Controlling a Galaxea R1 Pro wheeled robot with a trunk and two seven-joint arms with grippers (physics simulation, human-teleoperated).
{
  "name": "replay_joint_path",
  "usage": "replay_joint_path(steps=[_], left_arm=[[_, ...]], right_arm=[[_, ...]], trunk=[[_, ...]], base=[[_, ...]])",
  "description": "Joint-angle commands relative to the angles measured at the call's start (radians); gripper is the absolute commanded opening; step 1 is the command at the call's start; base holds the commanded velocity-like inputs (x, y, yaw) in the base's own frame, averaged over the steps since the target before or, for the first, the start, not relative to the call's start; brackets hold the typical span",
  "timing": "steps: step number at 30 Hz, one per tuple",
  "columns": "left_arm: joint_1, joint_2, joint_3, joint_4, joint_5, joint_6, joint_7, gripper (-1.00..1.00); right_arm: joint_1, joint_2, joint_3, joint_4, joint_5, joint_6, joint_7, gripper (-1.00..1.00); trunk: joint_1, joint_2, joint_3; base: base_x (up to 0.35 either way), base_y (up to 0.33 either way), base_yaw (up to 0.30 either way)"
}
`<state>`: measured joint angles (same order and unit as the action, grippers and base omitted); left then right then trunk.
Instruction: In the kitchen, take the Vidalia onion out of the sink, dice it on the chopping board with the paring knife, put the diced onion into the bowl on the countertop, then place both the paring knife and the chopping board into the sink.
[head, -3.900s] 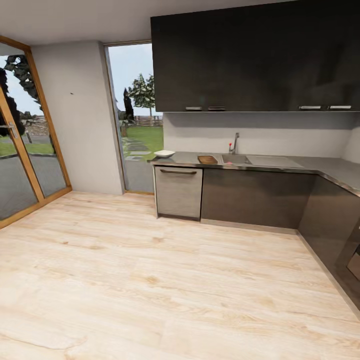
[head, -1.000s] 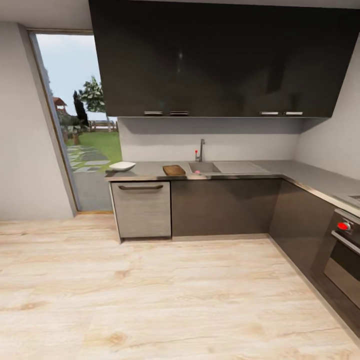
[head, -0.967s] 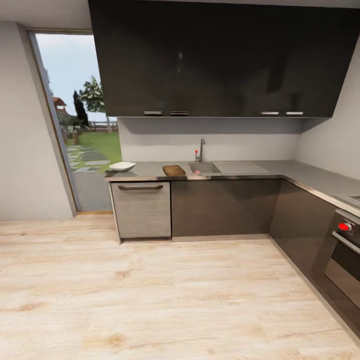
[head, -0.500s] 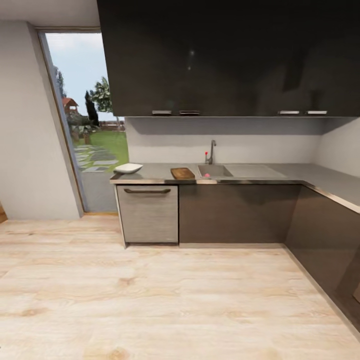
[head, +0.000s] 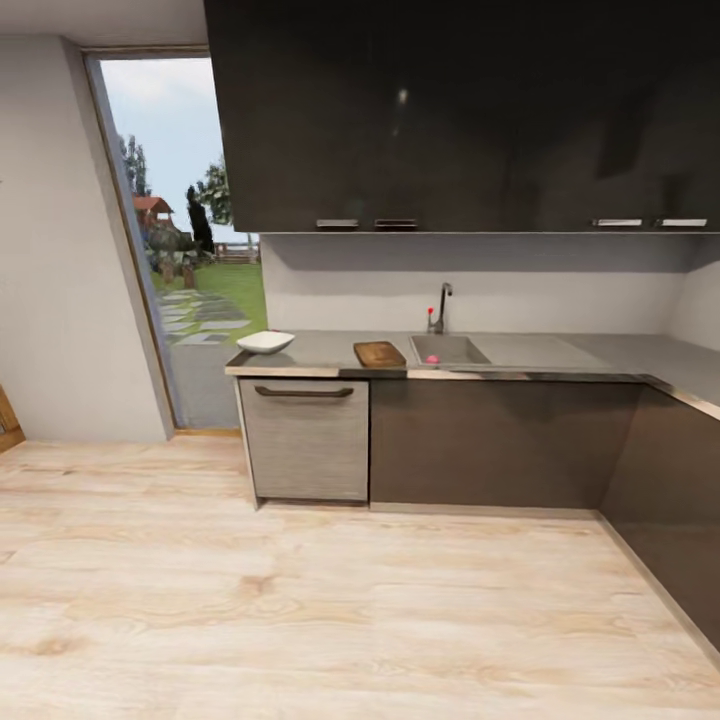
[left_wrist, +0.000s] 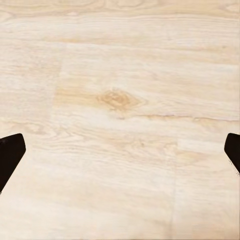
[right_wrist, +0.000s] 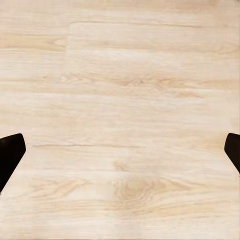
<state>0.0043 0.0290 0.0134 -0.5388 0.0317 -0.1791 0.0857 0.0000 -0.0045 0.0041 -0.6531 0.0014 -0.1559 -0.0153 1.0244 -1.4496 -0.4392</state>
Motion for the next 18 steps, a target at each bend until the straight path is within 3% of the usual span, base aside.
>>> replay_joint_path(steps=[1,18], left_arm=[[0.000,0.000,-0.001,-0.001,0.003,-0.001,0.002,1.00],[0.000,0.000,-0.001,0.008,0.002,-0.002,0.002,1.00]], right_arm=[[0.000,0.000,0.000,0.000,0.000,-0.002,-0.002,1.00],[0.000,0.000,0.002,0.000,-0.003,-0.002,-0.002,1.00]], trunk=[[0.001,0.000,-0.001],[0.001,0.000,-0.001]], base=[[0.318,0.000,0.003],[0.319,0.000,0.000]])
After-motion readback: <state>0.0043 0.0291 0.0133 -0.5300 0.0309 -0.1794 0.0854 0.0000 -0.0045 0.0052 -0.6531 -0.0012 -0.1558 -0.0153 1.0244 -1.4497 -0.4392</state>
